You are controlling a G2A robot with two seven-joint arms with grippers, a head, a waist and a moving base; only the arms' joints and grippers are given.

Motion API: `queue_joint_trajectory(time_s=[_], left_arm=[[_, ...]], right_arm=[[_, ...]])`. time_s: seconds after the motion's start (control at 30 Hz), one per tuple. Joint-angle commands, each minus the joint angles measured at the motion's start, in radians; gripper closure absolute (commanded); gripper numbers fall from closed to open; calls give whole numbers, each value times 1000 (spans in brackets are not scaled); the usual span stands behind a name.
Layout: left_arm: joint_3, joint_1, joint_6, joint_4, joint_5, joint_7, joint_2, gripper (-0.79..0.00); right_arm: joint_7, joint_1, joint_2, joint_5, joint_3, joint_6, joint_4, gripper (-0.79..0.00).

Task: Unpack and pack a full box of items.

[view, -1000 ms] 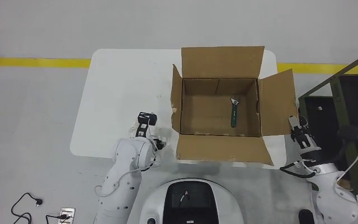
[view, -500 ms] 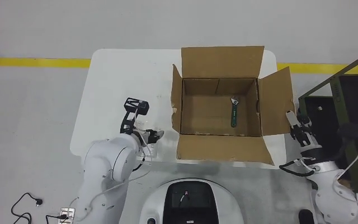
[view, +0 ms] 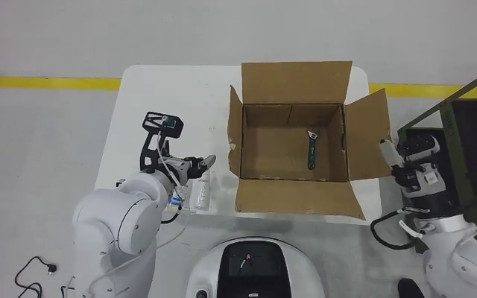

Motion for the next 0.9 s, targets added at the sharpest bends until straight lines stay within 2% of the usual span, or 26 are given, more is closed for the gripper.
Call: queue_joint_trajectory(time_s=[0.0,0.13,0.5,0.57,0.73,0.87], left_arm=[[-1,-1,3,0,-4,-1,0,-785],[-1,-1,3,0,-4,-1,0,-785],[-1,-1,3,0,-4,-1,0,-785],[-1,-1,3,0,-4,-1,0,-785],[-1,-1,3,0,-4,-1,0,-785],[-1,-1,3,0,-4,-1,0,-785]], right_arm=[[13,17,2,-71,-34,-14,1,0],[20,41,3,-167,-107,-12,30,0],[18,41,3,-171,-111,-12,34,0],[18,61,5,-179,-112,-41,24,0],[122,196,19,-269,-141,-155,48,0],[296,309,30,-354,-202,-202,102,0]])
